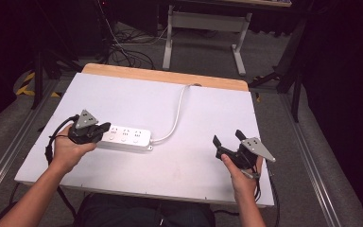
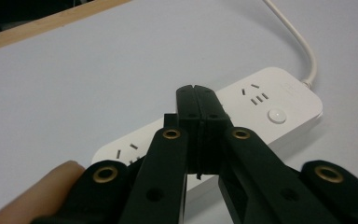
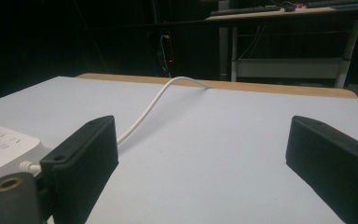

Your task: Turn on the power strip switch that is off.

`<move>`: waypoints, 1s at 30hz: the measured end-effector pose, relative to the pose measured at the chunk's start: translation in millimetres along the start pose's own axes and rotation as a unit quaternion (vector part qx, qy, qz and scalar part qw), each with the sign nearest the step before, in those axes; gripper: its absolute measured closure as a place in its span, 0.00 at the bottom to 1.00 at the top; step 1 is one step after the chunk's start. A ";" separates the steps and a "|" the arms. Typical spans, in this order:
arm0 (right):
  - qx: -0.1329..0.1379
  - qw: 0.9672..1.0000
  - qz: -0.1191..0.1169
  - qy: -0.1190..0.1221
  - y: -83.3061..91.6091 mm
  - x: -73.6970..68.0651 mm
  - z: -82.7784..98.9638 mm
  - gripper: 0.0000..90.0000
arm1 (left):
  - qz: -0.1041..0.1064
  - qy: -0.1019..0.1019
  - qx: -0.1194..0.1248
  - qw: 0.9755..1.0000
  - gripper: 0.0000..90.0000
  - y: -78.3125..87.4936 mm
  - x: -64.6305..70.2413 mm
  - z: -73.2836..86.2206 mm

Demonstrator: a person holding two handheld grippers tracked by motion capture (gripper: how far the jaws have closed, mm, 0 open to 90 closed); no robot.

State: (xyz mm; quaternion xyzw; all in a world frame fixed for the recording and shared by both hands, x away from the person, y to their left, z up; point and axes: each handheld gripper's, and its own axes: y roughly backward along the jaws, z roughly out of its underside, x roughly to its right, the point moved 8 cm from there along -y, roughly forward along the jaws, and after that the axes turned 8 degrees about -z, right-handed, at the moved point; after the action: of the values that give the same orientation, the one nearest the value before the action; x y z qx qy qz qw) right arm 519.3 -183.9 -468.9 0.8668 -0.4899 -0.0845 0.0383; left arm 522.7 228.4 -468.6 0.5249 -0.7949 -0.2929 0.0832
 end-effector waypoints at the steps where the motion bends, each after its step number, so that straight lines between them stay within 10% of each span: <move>1: 0.000 1.000 0.000 0.000 0.0 0.0 0.0 0.11 | -0.001 -0.005 -0.002 1.000 1.00 -1.3 -0.1 0.2; 30: -0.001 1.000 -0.001 0.001 -0.1 -0.5 -0.1 0.11 | 0.017 -0.021 -0.102 0.994 1.00 -31.0 3.7 17.3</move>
State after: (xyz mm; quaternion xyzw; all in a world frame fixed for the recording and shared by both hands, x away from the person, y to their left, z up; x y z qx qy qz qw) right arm 519.2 -183.4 -468.7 0.8673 -0.4890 -0.0837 0.0398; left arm 537.8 223.1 -500.5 0.4939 -0.7711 -0.3822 0.1241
